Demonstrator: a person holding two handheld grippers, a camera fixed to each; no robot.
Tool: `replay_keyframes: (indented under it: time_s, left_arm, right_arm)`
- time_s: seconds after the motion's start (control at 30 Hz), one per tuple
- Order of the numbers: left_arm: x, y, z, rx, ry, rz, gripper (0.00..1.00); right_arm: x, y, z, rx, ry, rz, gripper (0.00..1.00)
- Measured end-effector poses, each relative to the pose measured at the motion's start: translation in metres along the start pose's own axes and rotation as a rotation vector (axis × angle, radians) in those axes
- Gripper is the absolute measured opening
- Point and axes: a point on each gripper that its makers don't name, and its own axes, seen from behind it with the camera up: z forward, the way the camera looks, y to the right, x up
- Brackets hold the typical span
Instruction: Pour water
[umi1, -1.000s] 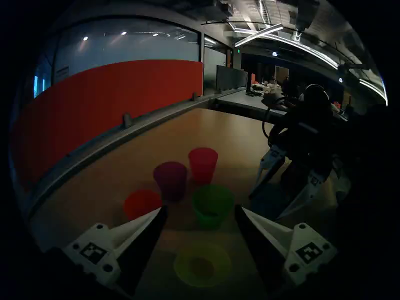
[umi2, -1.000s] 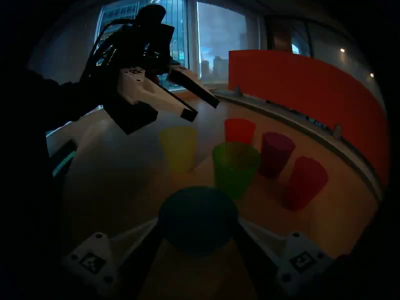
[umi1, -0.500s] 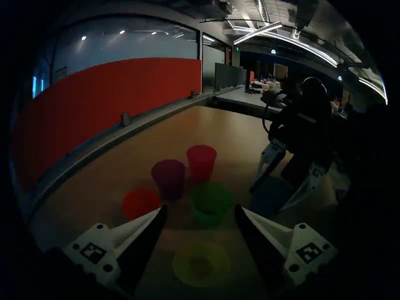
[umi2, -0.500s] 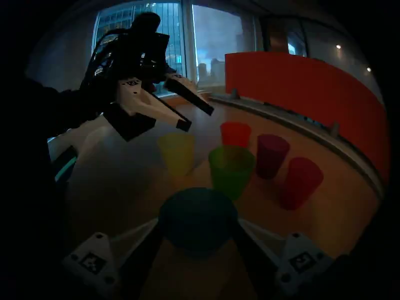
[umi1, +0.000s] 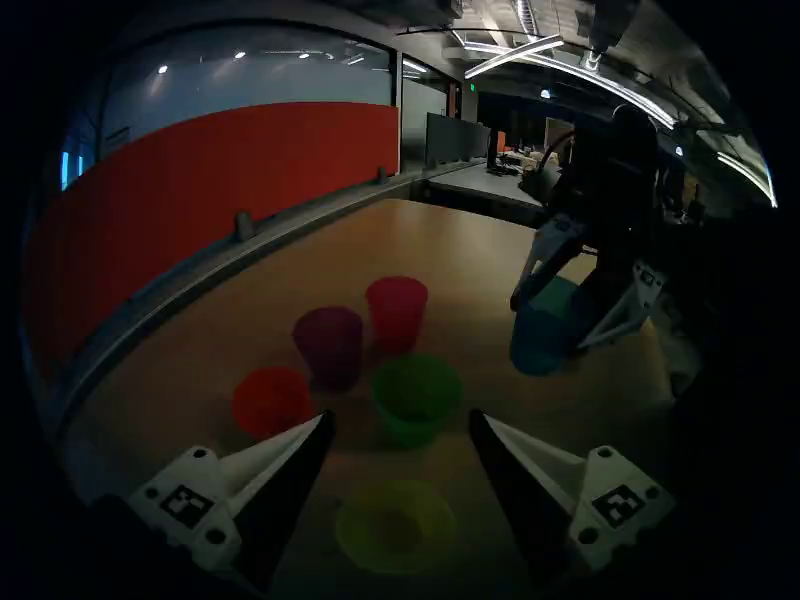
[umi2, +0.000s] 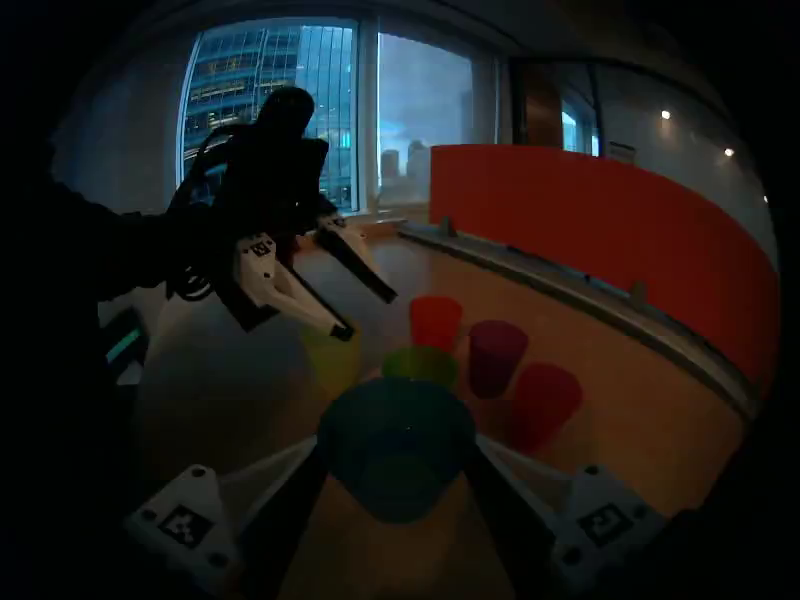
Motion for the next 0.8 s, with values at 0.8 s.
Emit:
replay_keyframes:
  time_s: [0.8]
  left_arm:
    - [-0.017, 0.010, 0.029, 0.006, -0.065, -0.007, 0.99]
  right_arm:
    - [0.083, 0.033, -0.054, -0.097, 0.164, -0.004, 0.90]
